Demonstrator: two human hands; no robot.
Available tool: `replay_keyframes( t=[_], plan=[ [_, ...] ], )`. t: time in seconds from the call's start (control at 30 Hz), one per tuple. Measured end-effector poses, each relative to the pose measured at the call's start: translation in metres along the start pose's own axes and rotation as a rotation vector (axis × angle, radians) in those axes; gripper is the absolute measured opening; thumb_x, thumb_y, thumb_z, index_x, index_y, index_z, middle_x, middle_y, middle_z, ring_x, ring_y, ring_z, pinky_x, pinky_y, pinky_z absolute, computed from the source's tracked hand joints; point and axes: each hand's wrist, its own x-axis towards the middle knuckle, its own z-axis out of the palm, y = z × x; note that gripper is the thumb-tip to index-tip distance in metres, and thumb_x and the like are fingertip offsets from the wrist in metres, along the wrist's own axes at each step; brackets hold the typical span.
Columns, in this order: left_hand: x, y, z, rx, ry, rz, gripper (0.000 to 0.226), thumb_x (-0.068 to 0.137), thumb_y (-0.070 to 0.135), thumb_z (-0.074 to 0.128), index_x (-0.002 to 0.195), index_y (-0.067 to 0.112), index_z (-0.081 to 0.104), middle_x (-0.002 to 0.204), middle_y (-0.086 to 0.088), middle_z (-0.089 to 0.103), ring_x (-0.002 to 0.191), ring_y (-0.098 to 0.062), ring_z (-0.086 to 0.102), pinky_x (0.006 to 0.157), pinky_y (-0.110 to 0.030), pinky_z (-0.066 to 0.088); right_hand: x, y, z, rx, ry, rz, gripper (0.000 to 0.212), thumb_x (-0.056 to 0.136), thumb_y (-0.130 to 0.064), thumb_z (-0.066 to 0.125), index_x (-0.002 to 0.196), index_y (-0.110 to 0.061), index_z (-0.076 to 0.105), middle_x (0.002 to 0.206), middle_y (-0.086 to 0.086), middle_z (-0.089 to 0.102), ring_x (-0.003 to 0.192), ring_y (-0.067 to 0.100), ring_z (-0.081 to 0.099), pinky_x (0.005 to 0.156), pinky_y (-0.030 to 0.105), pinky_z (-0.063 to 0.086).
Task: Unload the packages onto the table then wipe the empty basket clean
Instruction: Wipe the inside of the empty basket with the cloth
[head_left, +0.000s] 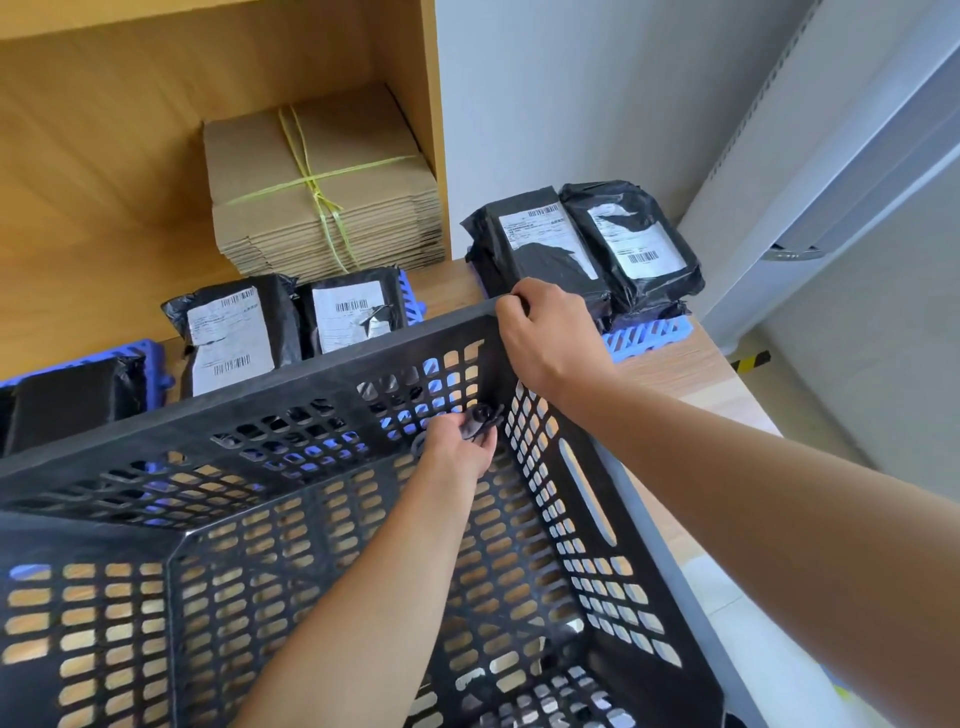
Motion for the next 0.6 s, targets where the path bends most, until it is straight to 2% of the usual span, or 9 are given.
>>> replay_keyframes(
  t=[0.03,0.1,0.23,0.4,0.5,0.6],
  plan=[
    [-0.007,0.001,0.001,-0.006,-0.013,0.000,0.025,0.102,0.002,0.039,0.090,-0.005,0.060,0.130,-0.012,0.062,0.128,-0.024,0.054,0.100,-0.033,0.045,0.000,0.000,0.000,-0.005,0.002,-0.002,0.033,0.092,-0.026,0.039,0.080,0.002,0.051,0.067,0.009,0.053,0.059,0.021,0.041,0.050,0.030,0.029],
    [-0.026,0.004,0.004,-0.012,-0.042,0.005,0.028,0.099,-0.006,0.034,0.081,-0.005,0.056,0.126,-0.015,0.063,0.127,-0.025,0.056,0.103,-0.033,0.046,0.000,0.000,-0.001,-0.002,0.001,-0.001,0.033,0.092,-0.025,0.038,0.080,0.002,0.052,0.067,0.009,0.054,0.059,0.021,0.041,0.050,0.031,0.029],
    [-0.062,0.016,0.012,-0.006,-0.077,0.017,0.025,0.095,-0.013,0.033,0.089,-0.007,0.057,0.116,-0.018,0.064,0.123,-0.029,0.059,0.105,-0.039,0.047,-0.002,-0.002,-0.003,0.011,-0.002,-0.005,0.030,0.093,-0.023,0.037,0.076,0.000,0.049,0.067,0.009,0.053,0.060,0.021,0.042,0.051,0.031,0.030],
    [-0.119,0.025,0.026,-0.161,-0.225,0.052,0.026,0.092,-0.014,0.034,0.099,-0.012,0.059,0.096,-0.028,0.066,0.113,-0.040,0.062,0.103,-0.046,0.048,-0.005,-0.004,-0.007,0.029,-0.019,0.006,0.028,0.092,-0.022,0.038,0.068,-0.009,0.039,0.063,0.005,0.046,0.058,0.018,0.037,0.051,0.033,0.029],
    [-0.138,0.029,0.033,-0.214,-0.271,0.052,0.030,0.091,-0.015,0.032,0.094,-0.014,0.061,0.100,-0.029,0.067,0.115,-0.039,0.062,0.103,-0.046,0.048,-0.006,-0.005,-0.008,0.029,-0.025,0.002,0.031,0.094,-0.022,0.037,0.064,-0.013,0.036,0.063,0.004,0.046,0.057,0.017,0.037,0.051,0.034,0.029],
    [-0.155,0.030,0.034,-0.222,-0.312,0.069,0.028,0.090,-0.016,0.034,0.093,-0.011,0.061,0.107,-0.027,0.067,0.115,-0.038,0.063,0.102,-0.046,0.049,-0.007,-0.005,-0.008,0.024,-0.014,-0.021,0.034,0.096,-0.025,0.035,0.065,-0.013,0.041,0.066,0.004,0.051,0.060,0.018,0.042,0.053,0.033,0.029]
  ],
)
